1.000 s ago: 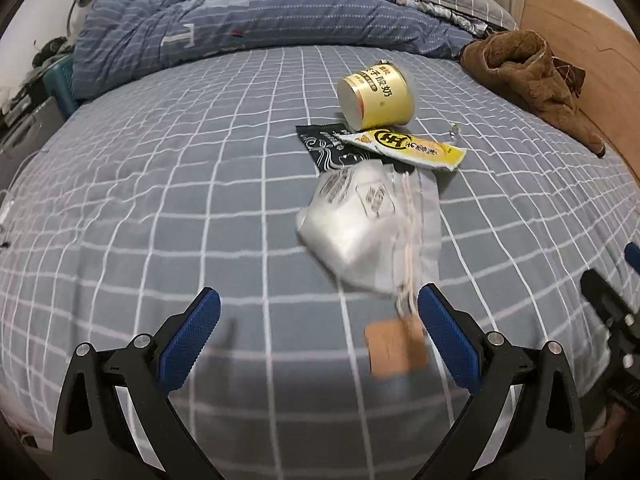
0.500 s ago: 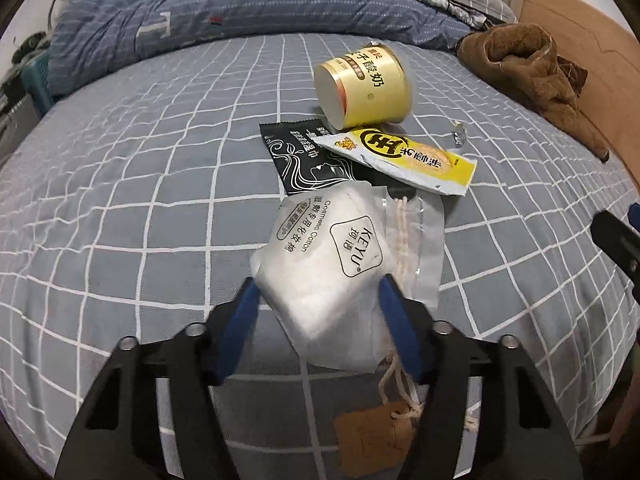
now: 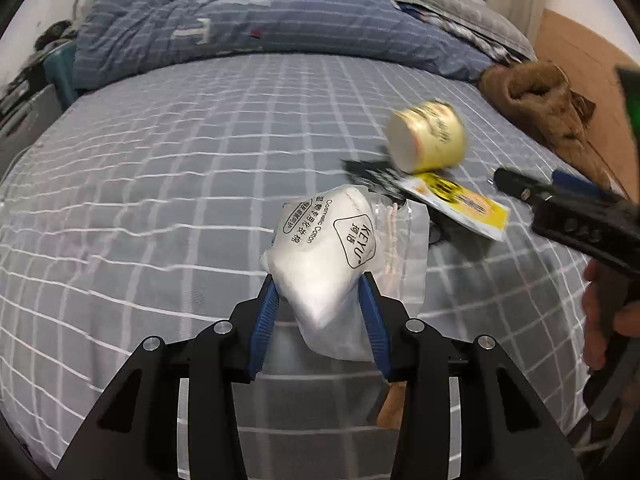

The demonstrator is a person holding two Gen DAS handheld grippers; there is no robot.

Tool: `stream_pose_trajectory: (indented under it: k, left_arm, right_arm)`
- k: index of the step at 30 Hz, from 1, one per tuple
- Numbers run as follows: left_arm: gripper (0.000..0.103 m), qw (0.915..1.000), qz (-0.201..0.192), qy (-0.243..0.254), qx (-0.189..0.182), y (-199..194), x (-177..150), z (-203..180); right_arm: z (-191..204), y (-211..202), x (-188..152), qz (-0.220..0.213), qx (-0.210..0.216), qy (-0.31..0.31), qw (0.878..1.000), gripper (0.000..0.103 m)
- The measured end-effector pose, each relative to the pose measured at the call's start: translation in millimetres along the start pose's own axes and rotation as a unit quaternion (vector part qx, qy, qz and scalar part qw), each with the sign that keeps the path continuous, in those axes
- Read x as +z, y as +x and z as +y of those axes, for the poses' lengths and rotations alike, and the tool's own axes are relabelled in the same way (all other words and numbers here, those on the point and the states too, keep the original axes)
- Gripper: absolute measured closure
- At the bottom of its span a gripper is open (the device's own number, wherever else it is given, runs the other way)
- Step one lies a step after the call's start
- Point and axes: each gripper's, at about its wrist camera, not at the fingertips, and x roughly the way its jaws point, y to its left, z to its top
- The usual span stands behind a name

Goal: Collect trash
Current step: 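Grasp the white mask packet with the left tool while the right tool grasps the yellow snack wrapper, then lift the mask packet and snack wrapper with both tools and carry them over the bin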

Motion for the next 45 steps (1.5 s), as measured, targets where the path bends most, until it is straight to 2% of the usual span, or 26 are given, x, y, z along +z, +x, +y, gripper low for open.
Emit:
stream_pose_trajectory:
  k: [3,5,9,11,17,19,21,24,33,45]
  left_arm:
    - [0.062,0.9998,-0.001,-0.017,0.012,3,2,20]
    - [0.062,0.9996,0.003,-0.024,0.015,8,2,28]
    - [0.062,0.9996,0.006,-0.024,0.016,12,1,29]
    - [0.062,0.9996,0.006,-0.022,0.015,12,0,27]
    - [0.062,0.9997,0.003,-0.019,0.013,11,0,21]
    - [0.062,0.9997,0.002,-0.018,0.013,10,-1,21]
    - [0.062,0.9997,0.001,-0.018,0.014,10,-1,20]
    - [0.062,0.9997,0.001,-0.02,0.014,10,0,20]
    - [0.062,0.9997,-0.001,-0.02,0.011,10,2,18]
    - [0.062,0.9999,-0.011,-0.003,-0.003,-6,-1,-6]
  right_arm:
    - [14,30,-5,0.031,0.003,-0.017,0.999,0.008]
    - [14,48,-9,0.057,0.008,-0.006,0.998,0.008]
    - [9,63,-13,0.076,0.033,0.016,0.996,0.021]
    - [11,64,-13,0.078,0.042,0.015,0.996,0.036]
    - [10,70,-19,0.085,0.042,0.014,0.995,0.044]
    - [9,72,-20,0.086,0.034,0.012,0.996,0.05]
    - [8,71,-20,0.085,0.026,0.014,0.996,0.061]
    - [3,69,-18,0.08,0.029,0.019,0.996,0.072]
    - [1,54,-17,0.062,0.014,0.007,0.998,0.076]
    - [-9,-3,-24,0.032,-0.013,0.012,0.999,0.076]
